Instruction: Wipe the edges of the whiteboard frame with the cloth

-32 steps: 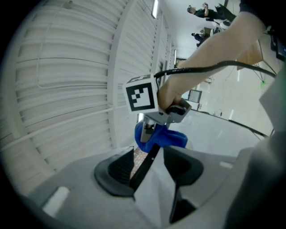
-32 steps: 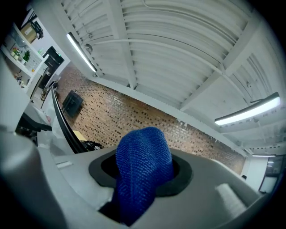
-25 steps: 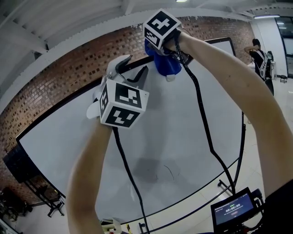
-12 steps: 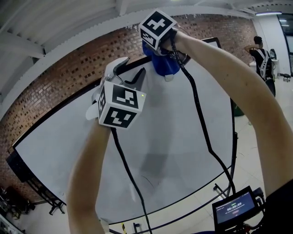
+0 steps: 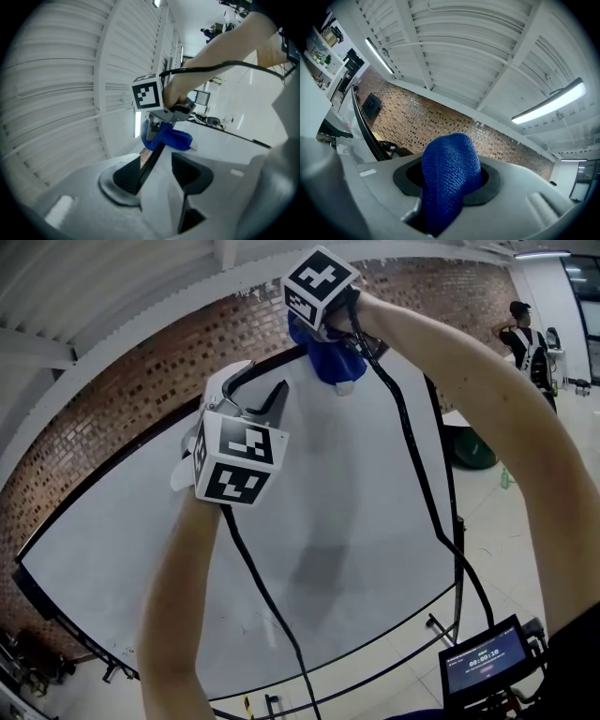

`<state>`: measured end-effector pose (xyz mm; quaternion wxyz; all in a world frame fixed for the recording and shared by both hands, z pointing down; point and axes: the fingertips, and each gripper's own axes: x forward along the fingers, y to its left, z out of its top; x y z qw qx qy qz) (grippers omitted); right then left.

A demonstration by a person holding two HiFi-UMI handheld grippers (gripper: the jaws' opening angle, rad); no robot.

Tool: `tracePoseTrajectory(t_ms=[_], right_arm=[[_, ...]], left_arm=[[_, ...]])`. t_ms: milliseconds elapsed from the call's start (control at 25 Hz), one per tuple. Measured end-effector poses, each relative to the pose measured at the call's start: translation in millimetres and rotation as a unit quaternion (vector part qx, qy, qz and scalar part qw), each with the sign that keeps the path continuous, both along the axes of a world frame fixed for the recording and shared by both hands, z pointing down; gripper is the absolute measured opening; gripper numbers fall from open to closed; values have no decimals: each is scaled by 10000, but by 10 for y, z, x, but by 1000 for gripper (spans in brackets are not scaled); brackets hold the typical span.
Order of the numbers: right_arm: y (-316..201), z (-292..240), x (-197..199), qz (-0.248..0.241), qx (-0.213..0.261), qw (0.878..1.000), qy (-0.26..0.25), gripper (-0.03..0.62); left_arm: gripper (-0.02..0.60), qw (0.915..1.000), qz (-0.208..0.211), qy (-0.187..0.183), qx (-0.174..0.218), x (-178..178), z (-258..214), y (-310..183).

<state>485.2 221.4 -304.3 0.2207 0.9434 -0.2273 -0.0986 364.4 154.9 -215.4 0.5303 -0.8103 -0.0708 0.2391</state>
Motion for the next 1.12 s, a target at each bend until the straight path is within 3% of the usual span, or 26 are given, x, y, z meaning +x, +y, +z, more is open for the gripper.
tracePoseTrajectory(t_ms=[360,720,880,1000,1120], right_arm=[[508,-84,179,394,190,9990,34,169],[779,-45,169,504,264,9982,180,169],[822,37,219,731,128,9972,101,169],[861,76,186,617,65,9980,146,169],[1064,-27,291,835,-352,9950,422,167]], left_arm=[[209,9981,557,54,259,58,-146,505],[210,9970,666,92,387,106,-26,710],[209,9975,603,108,357,73,7,650],[210,9972,641,141,344,36,-23,742],[209,9975,552,167,401,190,-117,1000]])
